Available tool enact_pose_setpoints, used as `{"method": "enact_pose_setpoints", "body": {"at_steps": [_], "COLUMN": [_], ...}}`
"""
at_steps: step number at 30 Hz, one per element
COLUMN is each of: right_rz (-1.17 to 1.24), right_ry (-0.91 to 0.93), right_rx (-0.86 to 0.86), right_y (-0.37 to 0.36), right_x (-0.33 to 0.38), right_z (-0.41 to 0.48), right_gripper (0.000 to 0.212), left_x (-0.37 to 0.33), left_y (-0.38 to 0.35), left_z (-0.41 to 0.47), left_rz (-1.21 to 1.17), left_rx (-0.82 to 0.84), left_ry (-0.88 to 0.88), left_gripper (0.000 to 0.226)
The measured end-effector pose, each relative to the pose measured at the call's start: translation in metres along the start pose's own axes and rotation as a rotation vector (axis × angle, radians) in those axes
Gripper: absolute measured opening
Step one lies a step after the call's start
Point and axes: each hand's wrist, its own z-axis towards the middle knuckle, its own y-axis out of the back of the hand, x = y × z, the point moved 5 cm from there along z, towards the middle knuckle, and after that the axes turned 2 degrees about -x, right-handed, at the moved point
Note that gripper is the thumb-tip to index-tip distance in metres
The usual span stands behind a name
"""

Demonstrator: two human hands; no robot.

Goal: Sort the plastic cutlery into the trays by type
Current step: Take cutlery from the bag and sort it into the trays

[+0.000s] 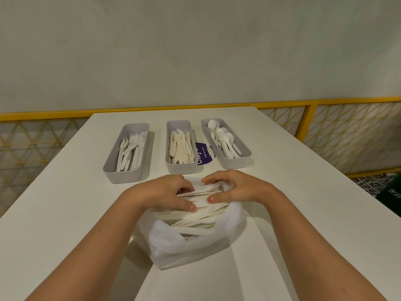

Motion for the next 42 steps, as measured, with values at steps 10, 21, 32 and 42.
{"method": "enact_pose_setpoints", "body": {"at_steps": [10, 21, 32, 42], "right_rz": [0.124, 0.390, 0.336, 0.079], "right_ry": [0.041, 0.072, 0.060, 0.136], "right_rx": [-0.198, -0.387, -0.330, -0.206], "right_y": [0.006, 0.018, 0.006, -0.004], "right_x": [0.000, 0.005, 0.005, 0.012], "right_z": [0.003, -0.005, 0.001, 0.003], "right_gripper": [0.029, 0.036, 0.048, 0.025], "left_x": [-0.001, 0.006, 0.025, 0.063], "left_y": [0.000, 0.026, 0.061, 0.073], "left_z": [0.002, -0.009, -0.010, -0.010], "left_rz": [0.045, -0.276, -0.721, -1.620], "left_rx": [0.001, -0.213, -0.622, -0.783], "left_ry": [-0.002, -0.009, 0.044, 0.130], "left_gripper": [0.027, 0.012, 0.015, 0.021]}}
